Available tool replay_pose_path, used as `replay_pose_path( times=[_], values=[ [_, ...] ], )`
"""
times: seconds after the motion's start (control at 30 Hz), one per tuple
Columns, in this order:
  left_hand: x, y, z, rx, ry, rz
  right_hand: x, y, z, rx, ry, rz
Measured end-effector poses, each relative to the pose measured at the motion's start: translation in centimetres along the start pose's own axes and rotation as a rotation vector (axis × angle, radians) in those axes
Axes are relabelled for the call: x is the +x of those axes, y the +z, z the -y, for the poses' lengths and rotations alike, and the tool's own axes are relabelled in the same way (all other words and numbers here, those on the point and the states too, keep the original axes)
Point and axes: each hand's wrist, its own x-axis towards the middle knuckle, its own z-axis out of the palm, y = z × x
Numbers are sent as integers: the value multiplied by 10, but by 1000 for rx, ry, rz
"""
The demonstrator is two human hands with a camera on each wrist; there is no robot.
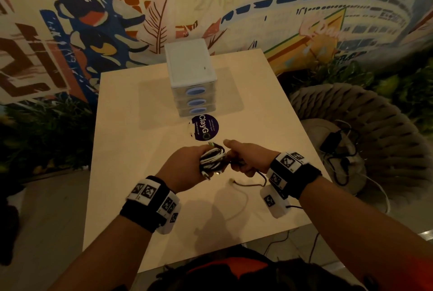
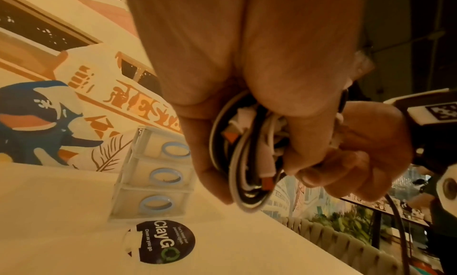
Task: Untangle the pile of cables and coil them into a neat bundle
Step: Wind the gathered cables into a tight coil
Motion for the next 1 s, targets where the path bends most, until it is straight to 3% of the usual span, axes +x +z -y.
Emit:
replay_pose_path(
  times=[0.27, 0.4, 0.57, 0.7, 0.77, 0.87, 1.0],
  values=[
    [2, 4, -5, 199, -33, 71, -4, 9, 12, -380, 31, -59],
    [0, 2, -4, 331, -14, 102, -5, 11, 15, -463, -18, 8],
    [3, 2, -10, 437, -24, 159, -1, 14, 20, -765, -87, -14],
    [0, 3, -14, 306, -56, 112, -2, 20, 16, -769, -145, -105],
    [0, 7, -18, 350, -66, 140, 0, 25, 14, -764, -153, -153],
    [3, 14, -22, 339, -109, 173, 3, 33, 12, -711, -106, -237],
    [4, 24, -20, 149, -187, 241, 4, 38, 9, -676, -8, -297]
  ],
)
